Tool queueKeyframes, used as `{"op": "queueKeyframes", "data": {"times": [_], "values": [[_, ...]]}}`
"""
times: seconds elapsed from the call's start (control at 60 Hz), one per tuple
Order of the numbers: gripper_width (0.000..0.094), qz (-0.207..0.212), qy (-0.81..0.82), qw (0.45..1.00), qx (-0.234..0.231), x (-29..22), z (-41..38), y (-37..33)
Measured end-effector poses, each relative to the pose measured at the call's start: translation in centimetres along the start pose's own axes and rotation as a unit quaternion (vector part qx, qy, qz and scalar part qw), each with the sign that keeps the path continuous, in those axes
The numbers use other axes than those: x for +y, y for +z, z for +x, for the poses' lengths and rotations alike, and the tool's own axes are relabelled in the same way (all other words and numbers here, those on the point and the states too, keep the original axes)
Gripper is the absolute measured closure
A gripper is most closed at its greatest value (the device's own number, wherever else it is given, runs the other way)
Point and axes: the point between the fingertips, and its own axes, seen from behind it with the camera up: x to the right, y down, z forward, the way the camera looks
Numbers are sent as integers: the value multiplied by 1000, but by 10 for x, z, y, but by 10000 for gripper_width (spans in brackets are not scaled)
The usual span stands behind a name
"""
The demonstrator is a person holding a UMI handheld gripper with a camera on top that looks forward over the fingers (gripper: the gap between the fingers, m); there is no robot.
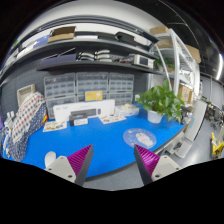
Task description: Arrange mouse
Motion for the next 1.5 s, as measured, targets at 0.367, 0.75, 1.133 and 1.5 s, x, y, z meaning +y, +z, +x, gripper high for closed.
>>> {"op": "queueKeyframes", "data": {"times": [0.367,0.75,1.133,1.5], "values": [[104,-107,-41,984,-140,145,-134,-13],[96,-124,-77,960,-238,162,-263,29],[191,-139,-106,958,-227,154,-302,91],[570,-128,-93,962,-224,150,-304,97]]}}
